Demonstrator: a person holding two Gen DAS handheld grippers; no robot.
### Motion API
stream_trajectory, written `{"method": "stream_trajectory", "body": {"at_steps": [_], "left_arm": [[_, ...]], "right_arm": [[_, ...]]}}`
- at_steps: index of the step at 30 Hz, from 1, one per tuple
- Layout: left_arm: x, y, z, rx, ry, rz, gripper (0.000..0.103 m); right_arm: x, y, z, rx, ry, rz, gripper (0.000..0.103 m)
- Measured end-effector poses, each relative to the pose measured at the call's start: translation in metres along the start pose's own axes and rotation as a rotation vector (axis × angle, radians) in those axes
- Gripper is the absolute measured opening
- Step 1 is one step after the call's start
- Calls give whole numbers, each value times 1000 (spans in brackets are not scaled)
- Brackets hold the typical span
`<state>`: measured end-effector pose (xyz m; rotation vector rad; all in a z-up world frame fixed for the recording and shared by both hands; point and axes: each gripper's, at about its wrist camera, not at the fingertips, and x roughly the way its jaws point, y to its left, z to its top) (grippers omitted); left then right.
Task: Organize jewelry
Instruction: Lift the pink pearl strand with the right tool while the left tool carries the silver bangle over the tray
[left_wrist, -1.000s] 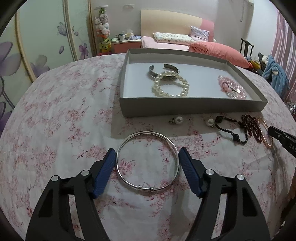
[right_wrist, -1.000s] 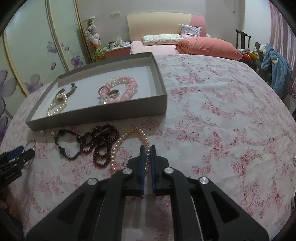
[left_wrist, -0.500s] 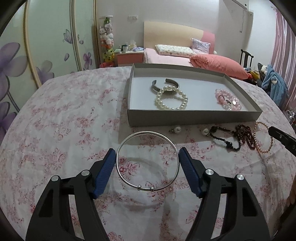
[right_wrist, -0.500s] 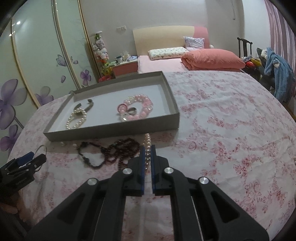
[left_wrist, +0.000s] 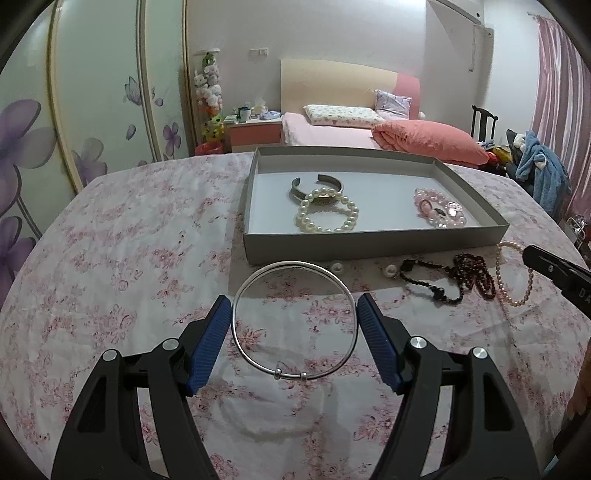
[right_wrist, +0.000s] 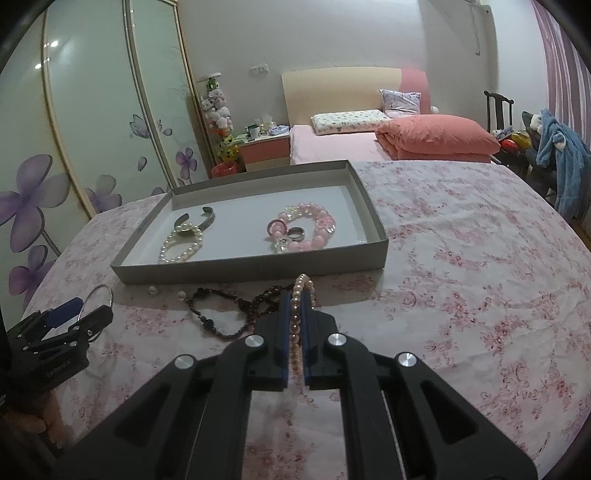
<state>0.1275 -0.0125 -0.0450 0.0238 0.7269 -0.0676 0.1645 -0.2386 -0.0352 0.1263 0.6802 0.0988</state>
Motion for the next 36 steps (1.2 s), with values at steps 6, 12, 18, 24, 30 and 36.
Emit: {"method": "stream_trajectory", "body": {"at_steps": [6, 12, 18, 24, 30, 36], "left_arm": [[-7, -8, 0, 11, -29, -6, 70], [-16, -15, 3, 16, -77, -7, 70], [-27, -18, 6, 8, -142, -6, 70], [-38, -23, 13, -6, -218, -4, 70], [-43, -26, 24, -11, -284, 3, 70], [-42, -28, 37, -11, -348, 17, 70]], "right_arm": [[-4, 8, 0, -14, -20, 10, 6], [-13, 16, 2, -32, -62, 13, 6], [-26, 26, 6, -58, -133, 10, 6], [-42, 39, 14, -98, -227, 5, 6], [-53, 52, 26, -135, -312, -5, 6], [-55, 55, 39, -138, -376, -14, 6]]}}
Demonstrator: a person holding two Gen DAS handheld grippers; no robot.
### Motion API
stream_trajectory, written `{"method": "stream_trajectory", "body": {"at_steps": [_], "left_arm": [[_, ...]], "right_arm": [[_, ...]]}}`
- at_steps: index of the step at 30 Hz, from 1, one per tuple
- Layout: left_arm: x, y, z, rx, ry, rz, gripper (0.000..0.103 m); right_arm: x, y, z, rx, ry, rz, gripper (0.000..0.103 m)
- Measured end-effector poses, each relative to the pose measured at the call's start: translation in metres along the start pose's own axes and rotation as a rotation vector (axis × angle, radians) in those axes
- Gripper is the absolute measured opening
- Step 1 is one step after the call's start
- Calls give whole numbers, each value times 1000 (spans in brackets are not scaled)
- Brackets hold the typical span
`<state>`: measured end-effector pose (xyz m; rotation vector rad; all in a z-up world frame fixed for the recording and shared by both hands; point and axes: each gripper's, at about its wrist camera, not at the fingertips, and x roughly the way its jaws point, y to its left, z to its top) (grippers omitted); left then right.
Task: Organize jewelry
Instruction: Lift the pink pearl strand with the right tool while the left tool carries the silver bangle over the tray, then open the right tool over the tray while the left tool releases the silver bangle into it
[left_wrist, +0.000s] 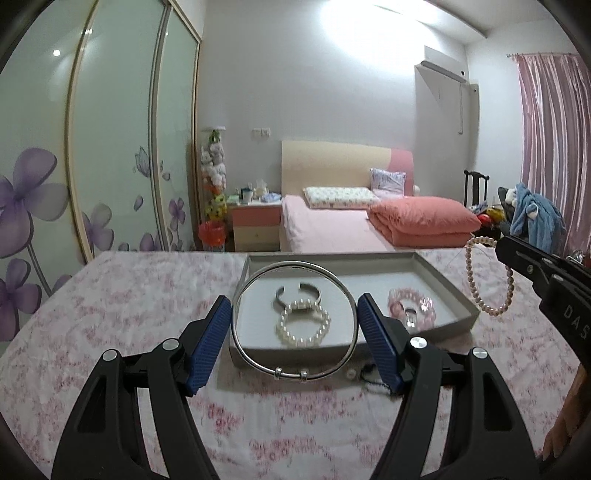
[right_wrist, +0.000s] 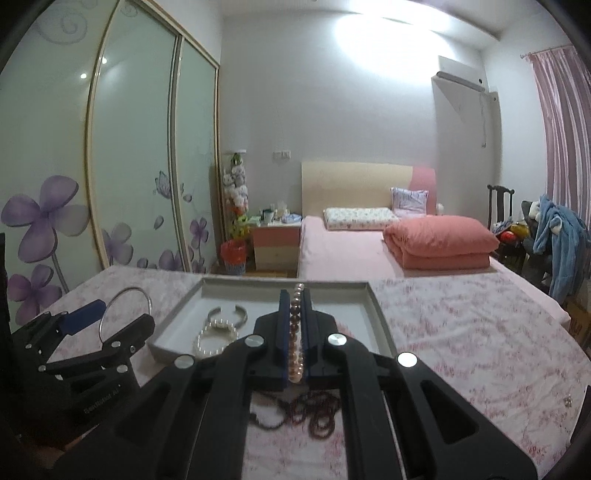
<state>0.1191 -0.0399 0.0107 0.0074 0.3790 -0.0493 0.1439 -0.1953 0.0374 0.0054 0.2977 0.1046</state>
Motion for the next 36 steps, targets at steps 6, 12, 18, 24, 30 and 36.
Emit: {"method": "stream_trajectory", "body": {"at_steps": [6, 12, 18, 24, 30, 36], "left_arm": [[11, -1, 6, 8, -32, 10, 70], [27, -1, 8, 9, -27, 10, 70], [50, -4, 8, 5, 3, 6, 71], [70, -5, 7, 5, 30, 3, 71], [92, -8, 9, 13, 65, -2, 71], [112, -10, 7, 8, 117, -15, 71]], "right_arm": [[14, -3, 10, 6, -26, -12, 6], [34, -7, 11, 13, -18, -21, 6], [56, -8, 11, 7, 0, -27, 6], [85, -14, 9, 26, 37, -26, 6], [114, -21, 6, 64, 87, -13, 6], [138, -25, -1, 92, 145, 0, 6]]}}
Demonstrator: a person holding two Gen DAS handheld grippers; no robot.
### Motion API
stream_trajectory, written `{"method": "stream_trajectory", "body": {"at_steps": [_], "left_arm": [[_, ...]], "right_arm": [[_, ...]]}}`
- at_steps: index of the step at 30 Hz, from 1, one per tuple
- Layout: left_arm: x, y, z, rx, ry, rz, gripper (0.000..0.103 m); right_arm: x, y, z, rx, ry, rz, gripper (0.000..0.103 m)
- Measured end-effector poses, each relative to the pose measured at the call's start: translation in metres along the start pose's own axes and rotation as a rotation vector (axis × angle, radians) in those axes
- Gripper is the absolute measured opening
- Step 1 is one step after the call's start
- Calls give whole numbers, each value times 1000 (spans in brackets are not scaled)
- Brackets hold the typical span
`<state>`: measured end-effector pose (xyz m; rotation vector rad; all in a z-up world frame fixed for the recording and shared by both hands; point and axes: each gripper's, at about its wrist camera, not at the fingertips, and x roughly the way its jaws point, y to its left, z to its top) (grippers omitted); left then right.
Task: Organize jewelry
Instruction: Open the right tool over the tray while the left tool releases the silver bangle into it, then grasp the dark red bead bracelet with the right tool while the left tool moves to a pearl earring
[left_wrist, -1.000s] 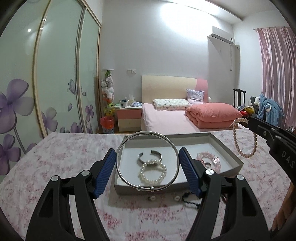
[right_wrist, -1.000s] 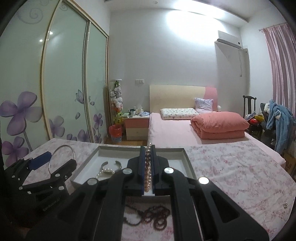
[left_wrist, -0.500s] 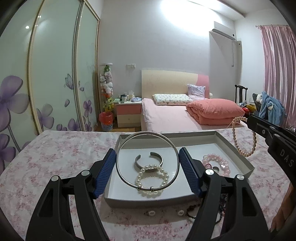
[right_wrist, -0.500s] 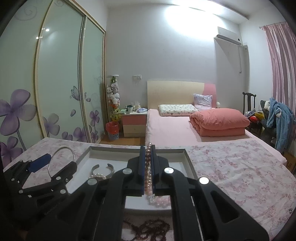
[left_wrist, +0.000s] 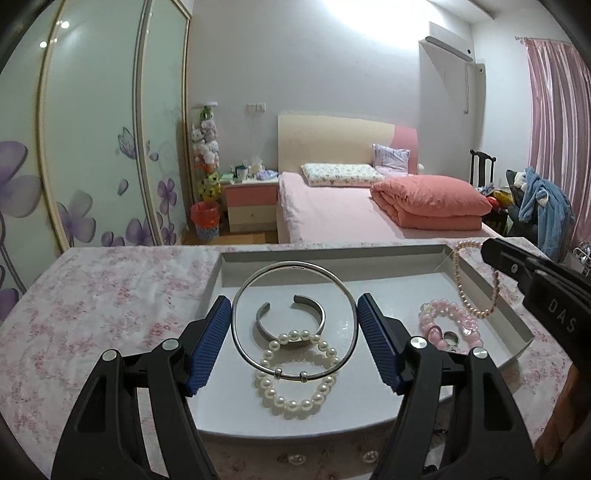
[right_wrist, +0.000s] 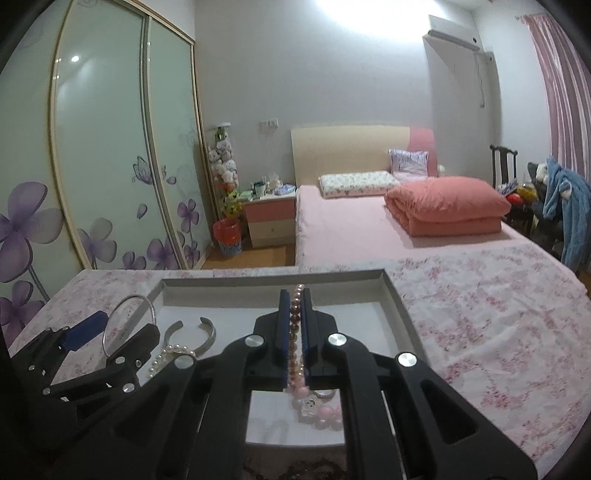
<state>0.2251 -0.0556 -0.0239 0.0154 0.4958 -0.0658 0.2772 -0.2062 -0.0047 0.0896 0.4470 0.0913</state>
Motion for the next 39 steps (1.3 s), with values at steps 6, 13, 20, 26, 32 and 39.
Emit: {"method": "stream_trajectory", "body": {"at_steps": [6, 13, 20, 26, 32, 39], "left_arm": [[11, -2, 2, 4, 30, -20, 71], [14, 2, 3, -20, 47, -21, 71], [1, 19, 5, -59, 32, 2, 71], [-23, 34, -4, -70, 39, 9, 71], [-44, 46, -20, -60, 86, 7, 71], [-49, 57, -45, -61, 216, -20, 71]], "right_arm": [[16, -4, -5, 20, 49, 7, 8], [14, -10, -7, 52, 60, 5, 29], [-3, -23, -5, 77, 50, -7, 29], [-22, -30, -12, 79, 64, -17, 29], [-37, -39, -30, 69, 133, -29, 29], [-39, -43, -63, 59, 306, 0, 29]]}}
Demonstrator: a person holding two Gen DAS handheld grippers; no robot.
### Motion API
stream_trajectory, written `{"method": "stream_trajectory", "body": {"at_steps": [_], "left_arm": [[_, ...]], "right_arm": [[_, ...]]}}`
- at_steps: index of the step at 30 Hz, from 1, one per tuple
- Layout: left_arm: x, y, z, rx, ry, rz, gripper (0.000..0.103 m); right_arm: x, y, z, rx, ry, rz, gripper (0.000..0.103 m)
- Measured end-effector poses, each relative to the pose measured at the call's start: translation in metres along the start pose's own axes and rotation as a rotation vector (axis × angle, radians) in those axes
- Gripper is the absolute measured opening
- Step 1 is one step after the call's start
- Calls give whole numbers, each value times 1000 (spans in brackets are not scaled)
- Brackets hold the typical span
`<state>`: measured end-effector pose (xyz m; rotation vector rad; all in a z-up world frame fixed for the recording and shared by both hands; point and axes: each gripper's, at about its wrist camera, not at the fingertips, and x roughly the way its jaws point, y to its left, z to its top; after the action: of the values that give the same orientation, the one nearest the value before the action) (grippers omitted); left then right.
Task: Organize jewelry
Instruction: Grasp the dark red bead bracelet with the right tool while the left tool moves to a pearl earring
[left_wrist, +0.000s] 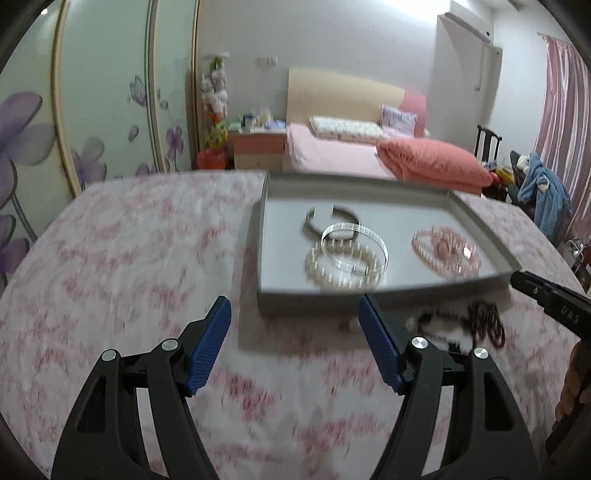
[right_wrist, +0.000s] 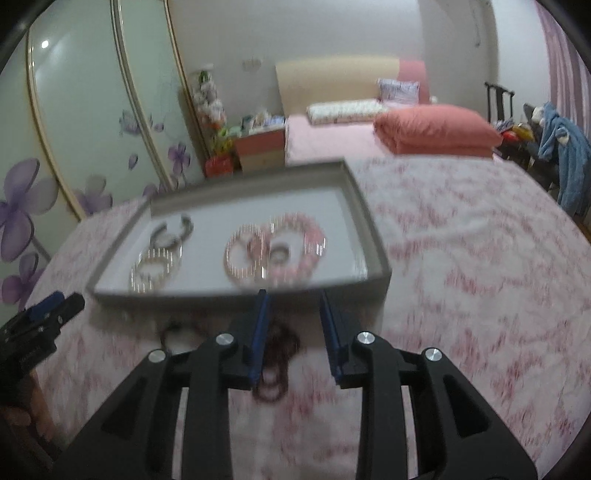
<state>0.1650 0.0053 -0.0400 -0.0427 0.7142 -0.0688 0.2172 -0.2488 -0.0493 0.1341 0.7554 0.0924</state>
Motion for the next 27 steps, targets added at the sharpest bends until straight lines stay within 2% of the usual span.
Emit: {"method": "stream_trajectory", "body": {"at_steps": [4, 7, 15, 22, 24, 26, 27], "left_arm": [[0, 5, -9, 0, 40, -10, 71], [-1, 2, -13, 17, 49, -15, 72], [0, -10, -17, 65, 67, -16, 75], [5, -13, -18, 75, 84, -8, 75], [6, -15, -18, 76, 89, -8, 75], [8, -16, -19, 78, 93, -9, 75], [8, -16, -19, 78, 95, -9, 75]], "right_arm": [[6, 0, -14, -10, 75, 19, 30], [9, 3, -18, -23, 101, 25, 40], [21, 17, -20, -82, 144, 12, 41], [29, 26, -14, -122, 144, -9, 41], [30, 28, -13, -136, 141, -10, 40], [30, 29, -13, -136, 142, 5, 34], [29, 29, -13, -134, 141, 14, 25]]}}
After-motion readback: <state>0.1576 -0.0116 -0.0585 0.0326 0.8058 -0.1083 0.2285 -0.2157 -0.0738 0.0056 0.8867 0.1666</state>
